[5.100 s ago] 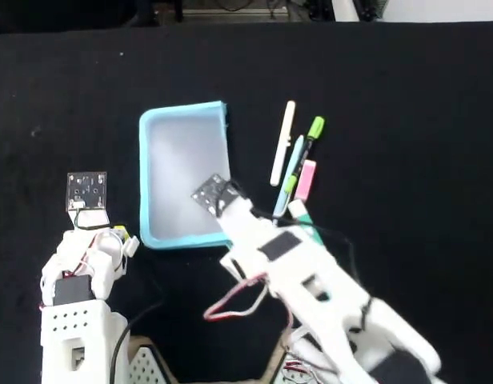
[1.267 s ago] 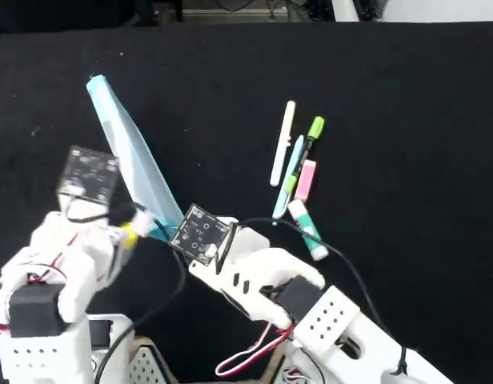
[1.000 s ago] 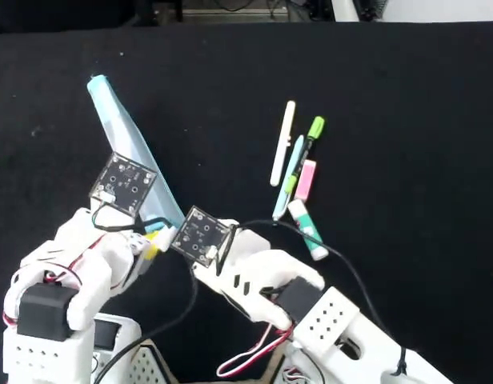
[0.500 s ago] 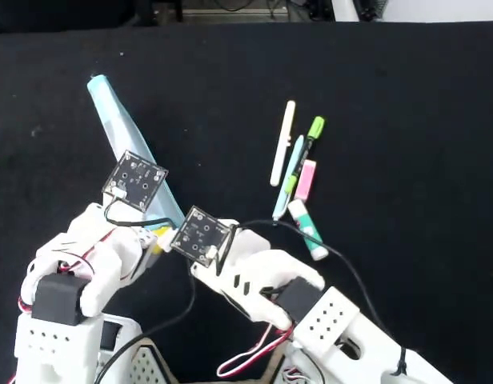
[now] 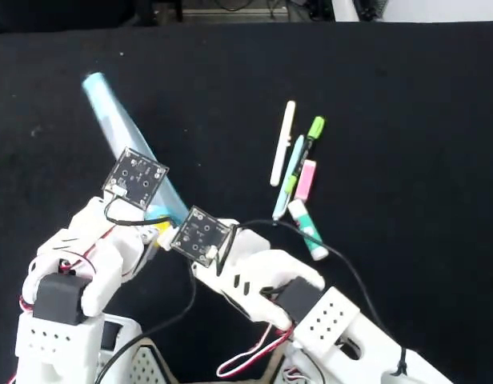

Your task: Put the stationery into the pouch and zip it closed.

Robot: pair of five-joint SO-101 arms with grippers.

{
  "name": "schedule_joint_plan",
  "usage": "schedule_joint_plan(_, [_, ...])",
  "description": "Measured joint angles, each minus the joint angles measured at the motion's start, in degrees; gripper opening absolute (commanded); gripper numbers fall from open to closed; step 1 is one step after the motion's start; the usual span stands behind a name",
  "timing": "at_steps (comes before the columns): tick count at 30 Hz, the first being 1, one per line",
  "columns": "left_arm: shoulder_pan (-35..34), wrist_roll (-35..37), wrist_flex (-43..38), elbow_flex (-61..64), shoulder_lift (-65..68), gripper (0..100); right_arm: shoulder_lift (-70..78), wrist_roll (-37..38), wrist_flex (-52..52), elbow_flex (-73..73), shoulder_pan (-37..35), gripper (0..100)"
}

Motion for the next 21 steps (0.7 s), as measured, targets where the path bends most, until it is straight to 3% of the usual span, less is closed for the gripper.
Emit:
schedule_joint_plan(3, [0.09, 0.00, -0.09, 0.00, 0.00, 2, -0.53, -0.09, -0.70, -0.09, 0.00, 1.1])
schedule_joint_plan(12, [0.09, 0.09, -0.09, -1.14, 0.00, 3, -1.49, -0.09, -1.14, -0.18, 0.26, 1.1])
schedule_joint_plan(21, [0.00, 3.34, -0.18, -6.07, 0.00, 3, -10.55, -4.48, 4.92, -0.35, 9.85, 1.1])
